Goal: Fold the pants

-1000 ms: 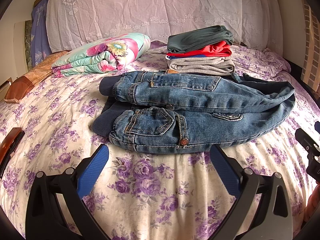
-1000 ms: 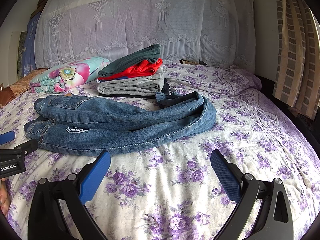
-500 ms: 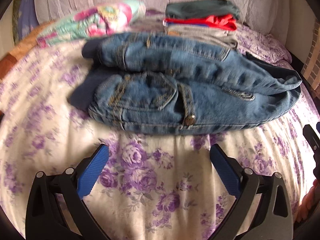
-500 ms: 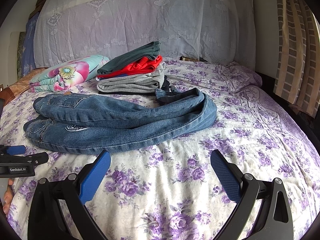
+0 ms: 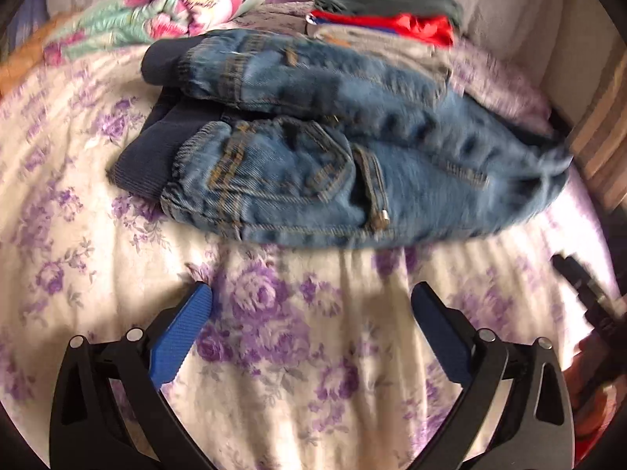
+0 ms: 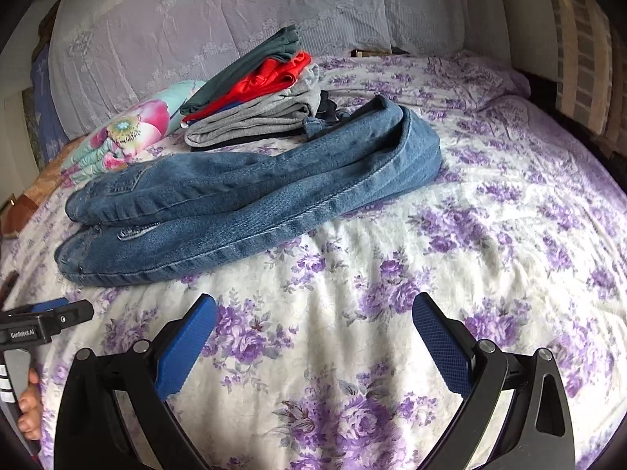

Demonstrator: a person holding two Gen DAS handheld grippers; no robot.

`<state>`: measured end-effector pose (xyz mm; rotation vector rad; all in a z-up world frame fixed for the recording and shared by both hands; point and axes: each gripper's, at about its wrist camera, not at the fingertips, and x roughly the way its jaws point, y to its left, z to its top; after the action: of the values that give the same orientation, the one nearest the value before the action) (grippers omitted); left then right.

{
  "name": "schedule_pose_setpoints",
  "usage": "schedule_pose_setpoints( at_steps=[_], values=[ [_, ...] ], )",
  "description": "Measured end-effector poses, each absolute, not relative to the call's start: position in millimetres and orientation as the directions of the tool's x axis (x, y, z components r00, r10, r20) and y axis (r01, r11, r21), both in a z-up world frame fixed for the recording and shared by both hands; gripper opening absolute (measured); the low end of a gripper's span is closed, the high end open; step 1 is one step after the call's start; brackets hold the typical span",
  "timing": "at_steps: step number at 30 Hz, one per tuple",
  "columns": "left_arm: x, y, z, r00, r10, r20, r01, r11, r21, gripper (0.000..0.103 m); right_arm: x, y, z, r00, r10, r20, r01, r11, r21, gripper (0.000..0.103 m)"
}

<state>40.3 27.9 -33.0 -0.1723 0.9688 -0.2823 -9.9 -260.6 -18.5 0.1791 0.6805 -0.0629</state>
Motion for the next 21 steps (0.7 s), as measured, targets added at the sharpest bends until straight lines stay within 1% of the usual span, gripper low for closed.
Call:
schedule_pose_setpoints(
  at_steps=[1, 2, 3, 6, 8, 10, 12, 14, 16, 17, 18, 19, 21],
  values=[
    [45, 39, -31, 0.525, -0.387, -0.758, 0.151, 0.919, -0.365, 0.098, -11, -267, -20, 0.778, 0.034, -0.627, 0.114, 0.974, 0.194, 0.100],
    [50, 47, -31, 0.520, -0.437, -0.734, 0.139, 0.891, -0.432, 0.098, -12, -275, -23, 0.781, 0.078, -0.620, 0.113, 0.958, 0.263, 0.100],
    [57, 57, -32, 0.513, -0.501, -0.697, 0.113, 0.844, -0.524, 0.098, -13, -283, -25, 0.783, 0.113, -0.611, 0.116, 0.939, 0.322, 0.100],
    [69, 75, -37, 0.504, -0.598, -0.623, 0.037, 0.735, -0.677, 0.098, -16, -309, -38, 0.788, 0.206, -0.580, 0.151, 0.849, 0.506, 0.100],
    [74, 76, -40, 0.514, -0.624, -0.589, -0.018, 0.678, -0.735, 0.098, -19, -319, -42, 0.803, 0.234, -0.547, 0.158, 0.802, 0.576, 0.100],
    [83, 77, -41, 0.528, -0.622, -0.579, -0.057, 0.654, -0.755, 0.098, -21, -319, -42, 0.812, 0.229, -0.536, 0.157, 0.799, 0.580, 0.100],
    [93, 73, -38, 0.537, -0.601, -0.592, -0.083, 0.660, -0.746, 0.098, -22, -311, -40, 0.806, 0.215, -0.552, 0.157, 0.821, 0.549, 0.100],
    [103, 61, -35, 0.554, -0.574, -0.603, -0.086, 0.681, -0.727, 0.098, -20, -306, -38, 0.803, 0.217, -0.554, 0.144, 0.832, 0.535, 0.100],
    [110, 57, -31, 0.584, -0.559, -0.589, -0.073, 0.686, -0.724, 0.097, -20, -307, -37, 0.804, 0.222, -0.551, 0.142, 0.829, 0.542, 0.100],
    [111, 65, -28, 0.600, -0.549, -0.582, -0.068, 0.691, -0.720, 0.089, -23, -309, -37, 0.808, 0.226, -0.544, 0.142, 0.821, 0.552, 0.100],
    [115, 66, -28, 0.615, -0.527, -0.586, -0.063, 0.708, -0.703, 0.074, -24, -310, -38, 0.812, 0.228, -0.537, 0.143, 0.815, 0.562, 0.100],
    [116, 63, -26, 0.627, -0.494, -0.602, -0.060, 0.740, -0.670, 0.049, -26, -310, -38, 0.816, 0.228, -0.531, 0.145, 0.808, 0.570, 0.100],
    [112, 66, -27, 0.642, -0.497, -0.584, -0.032, 0.744, -0.668, 0.036, -23, -315, -38, 0.818, 0.227, -0.528, 0.146, 0.806, 0.573, 0.100]
  ],
)
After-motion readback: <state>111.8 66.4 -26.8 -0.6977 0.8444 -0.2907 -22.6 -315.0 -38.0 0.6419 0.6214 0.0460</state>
